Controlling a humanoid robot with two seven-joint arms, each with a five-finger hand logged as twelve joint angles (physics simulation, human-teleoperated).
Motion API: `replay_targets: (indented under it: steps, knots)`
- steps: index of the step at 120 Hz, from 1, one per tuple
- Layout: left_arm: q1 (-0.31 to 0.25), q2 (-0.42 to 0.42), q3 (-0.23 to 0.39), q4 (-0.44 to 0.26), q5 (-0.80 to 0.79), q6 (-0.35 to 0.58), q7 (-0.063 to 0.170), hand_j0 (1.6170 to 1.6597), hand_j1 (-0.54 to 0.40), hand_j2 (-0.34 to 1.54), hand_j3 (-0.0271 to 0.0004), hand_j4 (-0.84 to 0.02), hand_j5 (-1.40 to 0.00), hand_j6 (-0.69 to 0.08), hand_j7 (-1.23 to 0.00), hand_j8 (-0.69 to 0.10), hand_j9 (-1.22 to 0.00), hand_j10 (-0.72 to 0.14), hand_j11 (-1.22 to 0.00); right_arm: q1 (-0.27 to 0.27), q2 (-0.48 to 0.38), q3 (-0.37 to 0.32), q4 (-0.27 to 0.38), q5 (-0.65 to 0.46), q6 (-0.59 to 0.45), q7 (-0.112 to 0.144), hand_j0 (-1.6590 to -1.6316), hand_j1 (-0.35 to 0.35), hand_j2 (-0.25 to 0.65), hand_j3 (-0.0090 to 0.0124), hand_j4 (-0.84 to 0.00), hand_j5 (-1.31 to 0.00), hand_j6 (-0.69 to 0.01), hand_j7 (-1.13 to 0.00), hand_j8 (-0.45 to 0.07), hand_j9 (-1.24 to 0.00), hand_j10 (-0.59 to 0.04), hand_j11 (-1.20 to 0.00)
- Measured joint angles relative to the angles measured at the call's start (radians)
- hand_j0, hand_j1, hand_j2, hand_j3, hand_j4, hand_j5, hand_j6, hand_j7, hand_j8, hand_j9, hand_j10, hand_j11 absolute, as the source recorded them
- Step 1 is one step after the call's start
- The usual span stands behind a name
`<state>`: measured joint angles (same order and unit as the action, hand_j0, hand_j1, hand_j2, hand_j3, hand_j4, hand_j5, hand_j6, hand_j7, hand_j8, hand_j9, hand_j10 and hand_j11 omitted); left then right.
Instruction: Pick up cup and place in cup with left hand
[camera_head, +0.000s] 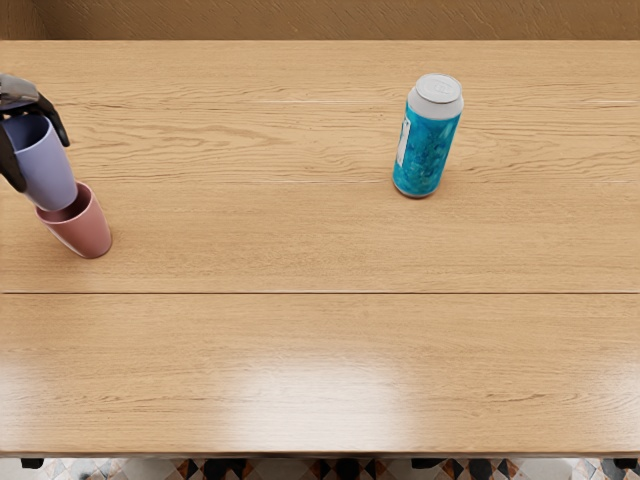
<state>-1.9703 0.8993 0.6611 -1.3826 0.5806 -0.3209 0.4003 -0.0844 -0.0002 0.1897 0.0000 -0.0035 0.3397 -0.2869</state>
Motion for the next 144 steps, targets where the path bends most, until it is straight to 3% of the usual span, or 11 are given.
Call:
replay_targets:
  steps: [87,113,122,144]
  knots:
    - [0.084,-0.082,0.000,0.071,-0.012,0.041,-0.010,1.6516,-0.127,0.09,0.0000,-0.440,-0.68,-0.267,-0.66,-0.239,-0.67,-0.404,-0.68,0.000,0.000,0.000,0.000,0.000,0.000,0.000,-1.6580,-0.348,-0.001,0.0000,0.000,0.00,0.007,0.00,0.005,0.00,0.004,0.00]
    - [0.102,-0.108,0.000,0.093,-0.012,0.050,-0.011,1.6532,-0.086,0.05,0.0000,-0.465,-0.66,-0.286,-0.64,-0.264,-0.64,-0.423,-0.65,0.000,0.000,0.000,0.000,0.000,0.000,0.000,-1.6580,-0.348,-0.001,0.0000,0.000,0.00,0.007,0.00,0.005,0.00,0.004,0.00]
    - [0.103,-0.108,0.000,0.099,-0.018,0.052,-0.011,1.6543,-0.057,0.05,0.0000,-0.424,-0.59,-0.293,-0.58,-0.273,-0.58,-0.398,-0.58,0.000,0.000,0.000,0.000,0.000,0.000,0.000,-1.6580,-0.348,-0.001,0.0000,0.000,0.00,0.007,0.00,0.005,0.00,0.004,0.00]
    - [0.108,-0.115,0.000,0.113,-0.041,0.053,-0.009,1.6565,0.133,0.03,0.0000,-0.216,-0.30,-0.163,-0.29,-0.155,-0.29,-0.206,-0.29,0.000,0.000,0.000,0.000,0.000,0.000,0.000,-1.6581,-0.348,-0.001,0.0000,0.000,0.00,0.007,0.00,0.005,0.00,0.004,0.00]
